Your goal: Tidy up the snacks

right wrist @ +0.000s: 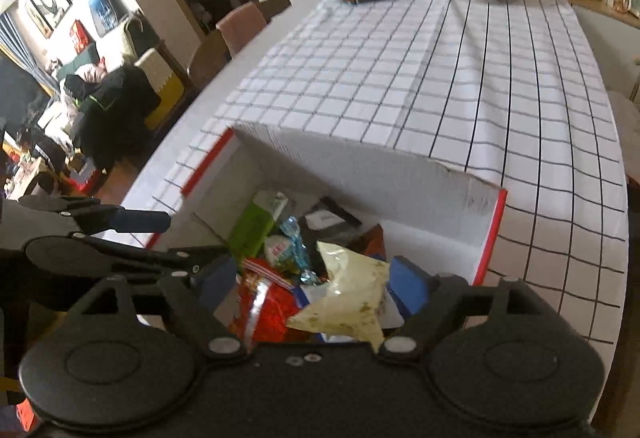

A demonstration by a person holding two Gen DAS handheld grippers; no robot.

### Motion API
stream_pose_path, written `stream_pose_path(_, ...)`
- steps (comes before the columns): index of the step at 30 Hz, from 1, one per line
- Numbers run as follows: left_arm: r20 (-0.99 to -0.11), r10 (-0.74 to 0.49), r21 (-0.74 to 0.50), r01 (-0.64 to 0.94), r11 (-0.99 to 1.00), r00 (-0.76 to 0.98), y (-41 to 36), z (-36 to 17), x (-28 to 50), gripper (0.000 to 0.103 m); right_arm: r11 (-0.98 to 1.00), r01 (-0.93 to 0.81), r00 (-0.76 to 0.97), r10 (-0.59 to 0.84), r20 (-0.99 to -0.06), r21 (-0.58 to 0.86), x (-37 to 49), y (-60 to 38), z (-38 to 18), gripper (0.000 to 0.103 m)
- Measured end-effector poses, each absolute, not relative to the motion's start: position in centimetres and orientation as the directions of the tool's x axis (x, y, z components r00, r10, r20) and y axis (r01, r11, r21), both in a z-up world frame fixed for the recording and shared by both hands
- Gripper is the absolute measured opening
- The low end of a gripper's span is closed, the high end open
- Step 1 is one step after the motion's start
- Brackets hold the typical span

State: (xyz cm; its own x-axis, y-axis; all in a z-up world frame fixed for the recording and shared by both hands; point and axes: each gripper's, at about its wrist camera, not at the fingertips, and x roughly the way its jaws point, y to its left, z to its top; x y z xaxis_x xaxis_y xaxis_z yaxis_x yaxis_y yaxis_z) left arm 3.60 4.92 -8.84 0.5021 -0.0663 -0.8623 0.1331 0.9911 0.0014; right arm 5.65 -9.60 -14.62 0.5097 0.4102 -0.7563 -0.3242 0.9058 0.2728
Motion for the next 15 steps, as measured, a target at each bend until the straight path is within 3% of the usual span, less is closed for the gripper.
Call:
stream_pose_path(6, -0.824, -0.106, -0.017, 0.162, 0.987, 0.556, 6.3, -7.2, 2.1, 0.077, 0.917, -0.291, 0.579, 0.397, -0.712, 0.275, 3.7, -8.9, -13.3, 0.086)
stream_pose_path(7, -0.819, -0.113, -0.018, 0.172, 0.985, 0.562, 6.4, -7.0, 1.9, 0.079, 0.918, -0.283, 0.589, 0.396, -0.705, 0.279, 3.3, -8.9, -13.1, 0.088)
stream_pose_path(8, -0.812, -0.122, -0.02, 0.182, 0.983, 0.57, 6.5, -6.8, 1.6, 0.08, 0.919, -0.273, 0.602, 0.393, -0.695, 0.283, 2.9, -8.9, -12.9, 0.098)
stream_pose_path(10, -0.796, -0.141, -0.026, 0.199, 0.98, 0.589, 6.8, -6.4, 1.0, 0.081, 0.923, -0.255, 0.635, 0.384, -0.671, 0.287, 2.0, -9.0, -12.5, 0.102)
stream_pose_path(15, -0.768, -0.188, -0.047, 0.24, 0.97, 0.612, 7.3, -5.7, -0.4, 0.095, 0.941, -0.211, 0.701, 0.333, -0.631, 0.263, -0.4, -8.6, -12.1, 0.103)
